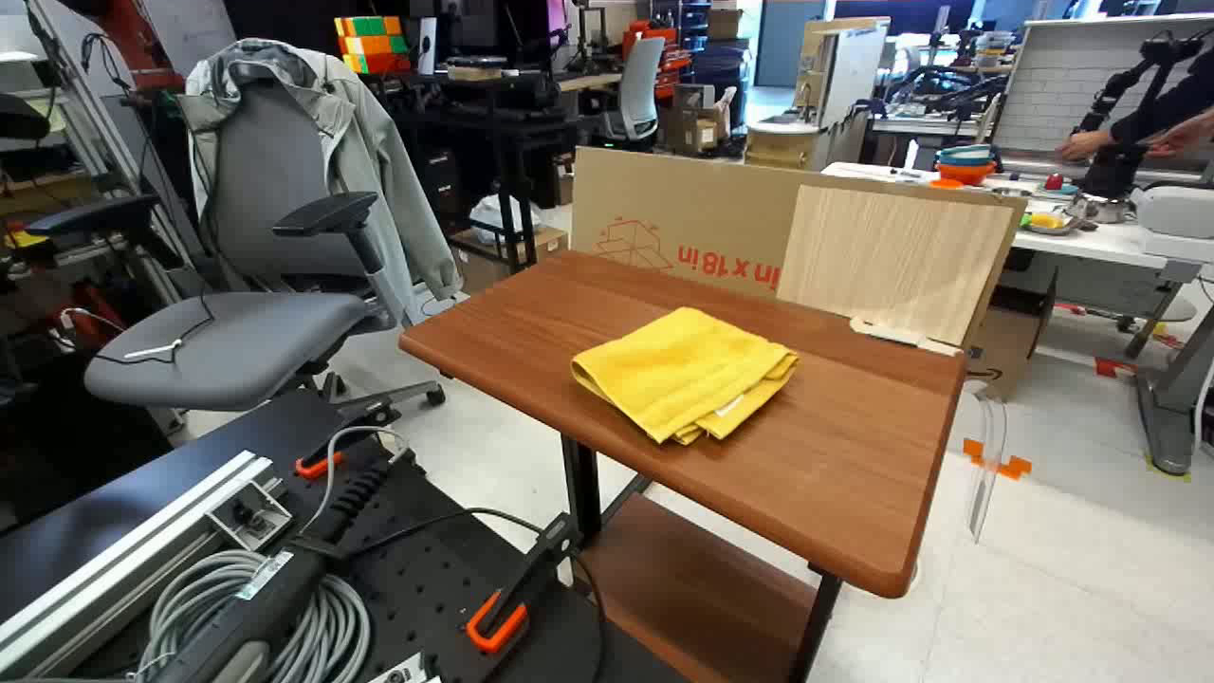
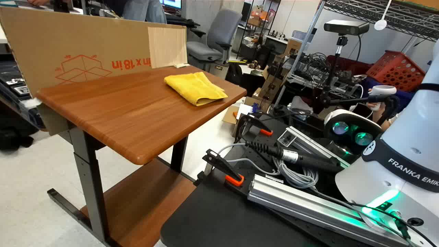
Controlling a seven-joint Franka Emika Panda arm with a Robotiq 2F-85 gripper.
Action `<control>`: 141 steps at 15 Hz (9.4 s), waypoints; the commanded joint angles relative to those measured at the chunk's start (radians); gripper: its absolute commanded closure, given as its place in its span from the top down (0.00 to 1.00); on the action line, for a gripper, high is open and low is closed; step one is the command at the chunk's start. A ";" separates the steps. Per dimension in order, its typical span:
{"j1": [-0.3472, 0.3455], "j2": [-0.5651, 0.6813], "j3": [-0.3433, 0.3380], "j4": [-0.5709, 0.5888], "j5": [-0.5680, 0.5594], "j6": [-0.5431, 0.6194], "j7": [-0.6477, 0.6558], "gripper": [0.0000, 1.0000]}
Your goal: Use the towel to wipe the desk
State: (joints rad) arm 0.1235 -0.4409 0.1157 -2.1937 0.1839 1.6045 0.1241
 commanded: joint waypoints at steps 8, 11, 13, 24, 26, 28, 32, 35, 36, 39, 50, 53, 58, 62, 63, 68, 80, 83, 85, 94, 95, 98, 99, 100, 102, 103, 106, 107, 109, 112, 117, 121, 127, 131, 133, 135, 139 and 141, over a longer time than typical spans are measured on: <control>-0.056 0.135 0.053 -0.014 -0.075 0.349 0.161 1.00; -0.123 0.256 0.001 0.004 -0.156 0.495 0.234 1.00; -0.170 0.319 -0.041 0.017 -0.206 0.543 0.279 1.00; -0.194 0.393 -0.134 -0.013 -0.181 0.641 0.313 1.00; -0.179 0.437 -0.121 -0.016 -0.153 0.723 0.420 1.00; -0.169 0.516 -0.119 -0.006 -0.208 0.807 0.572 1.00; -0.146 0.688 -0.186 0.035 -0.355 0.905 0.837 1.00; -0.125 0.790 -0.264 0.075 -0.403 0.867 0.976 1.00; -0.120 0.814 -0.286 0.081 -0.406 0.865 1.005 1.00; -0.122 0.884 -0.308 0.088 -0.360 0.877 1.014 1.00; -0.073 1.049 -0.287 0.183 -0.260 0.931 0.982 1.00; -0.103 1.011 -0.318 0.147 -0.236 0.985 0.973 1.00; -0.204 1.004 -0.396 0.142 -0.132 1.039 0.991 1.00; -0.253 1.003 -0.413 0.135 -0.092 1.037 0.983 1.00; -0.252 0.993 -0.408 0.121 -0.095 1.038 0.976 1.00; -0.157 1.002 -0.362 0.109 -0.128 1.113 0.966 1.00; -0.002 1.144 -0.380 0.349 -0.142 1.052 1.106 1.00; 0.010 1.166 -0.403 0.387 -0.150 1.041 1.135 1.00; 0.019 1.216 -0.432 0.435 -0.163 1.027 1.173 1.00; -0.081 1.285 -0.502 0.460 -0.152 0.997 1.224 1.00; -0.093 1.285 -0.506 0.453 -0.151 1.001 1.223 1.00; -0.115 1.268 -0.512 0.399 -0.155 1.021 1.211 1.00; -0.105 1.259 -0.508 0.368 -0.167 1.030 1.197 1.00; -0.085 1.249 -0.505 0.335 -0.184 1.051 1.182 1.00; -0.019 1.211 -0.496 0.238 -0.245 1.125 1.147 1.00; 0.002 1.190 -0.497 0.208 -0.271 1.147 1.135 1.00; 0.096 1.135 -0.502 0.109 -0.340 1.229 1.116 1.00; 0.131 1.119 -0.502 0.077 -0.357 1.259 1.111 1.00; 0.200 1.075 -0.497 0.005 -0.379 1.310 1.092 1.00; 0.318 1.022 -0.494 -0.083 -0.397 1.364 1.062 1.00; 0.471 0.933 -0.446 -0.186 -0.397 1.382 1.018 1.00; 0.571 1.001 -0.523 -0.127 -0.389 1.460 1.037 1.00; 0.509 1.263 -0.672 0.136 -0.232 1.482 1.064 1.00; 0.448 1.424 -0.689 0.332 -0.120 1.429 1.084 1.00; 0.453 1.455 -0.698 0.386 -0.100 1.410 1.101 1.00; 0.464 1.445 -0.685 0.398 -0.098 1.406 1.102 1.00; 0.404 1.319 -0.526 0.381 -0.082 1.392 1.054 1.00; 0.377 1.281 -0.439 0.381 -0.066 1.379 1.049 1.00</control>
State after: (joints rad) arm 0.5573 0.8875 -0.4667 -1.8232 0.0714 3.0202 1.1930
